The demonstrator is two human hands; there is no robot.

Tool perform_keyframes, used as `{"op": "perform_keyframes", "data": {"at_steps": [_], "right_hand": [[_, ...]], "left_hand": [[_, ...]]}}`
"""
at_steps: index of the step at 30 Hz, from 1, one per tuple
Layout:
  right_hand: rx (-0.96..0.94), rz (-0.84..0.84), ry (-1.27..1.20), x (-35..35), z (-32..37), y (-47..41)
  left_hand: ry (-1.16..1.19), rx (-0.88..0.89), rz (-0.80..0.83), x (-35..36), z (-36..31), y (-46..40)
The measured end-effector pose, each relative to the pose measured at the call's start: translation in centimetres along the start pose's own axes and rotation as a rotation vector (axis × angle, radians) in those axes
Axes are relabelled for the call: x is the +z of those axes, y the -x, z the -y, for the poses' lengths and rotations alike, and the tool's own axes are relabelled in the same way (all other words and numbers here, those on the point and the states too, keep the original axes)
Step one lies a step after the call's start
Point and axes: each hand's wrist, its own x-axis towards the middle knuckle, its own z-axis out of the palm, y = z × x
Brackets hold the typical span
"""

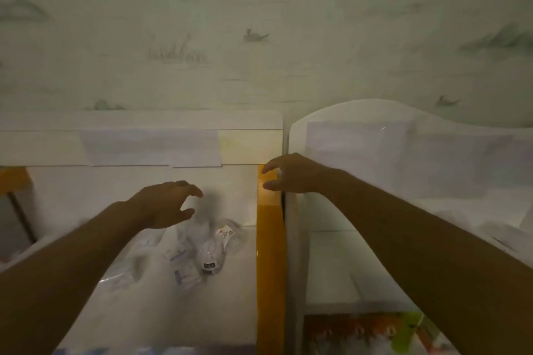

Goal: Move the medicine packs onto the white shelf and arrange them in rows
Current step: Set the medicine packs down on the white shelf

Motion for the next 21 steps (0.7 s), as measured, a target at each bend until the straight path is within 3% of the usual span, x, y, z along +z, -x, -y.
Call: {"op": "perform_keyframes", "data": {"at_steps": [10, 21], "right_hand": [[-0.063, 0.007, -0.025, 3.4, 3.6, -5.3], [-0.062, 0.179, -0.031, 8.6, 6.3, -11.2]], "left_hand": [[-0.071, -0.065, 0.152, 2.2, 6.1, 1.7], [-0.063, -0.077, 0.316, 5.4, 10.0, 1.5]]}}
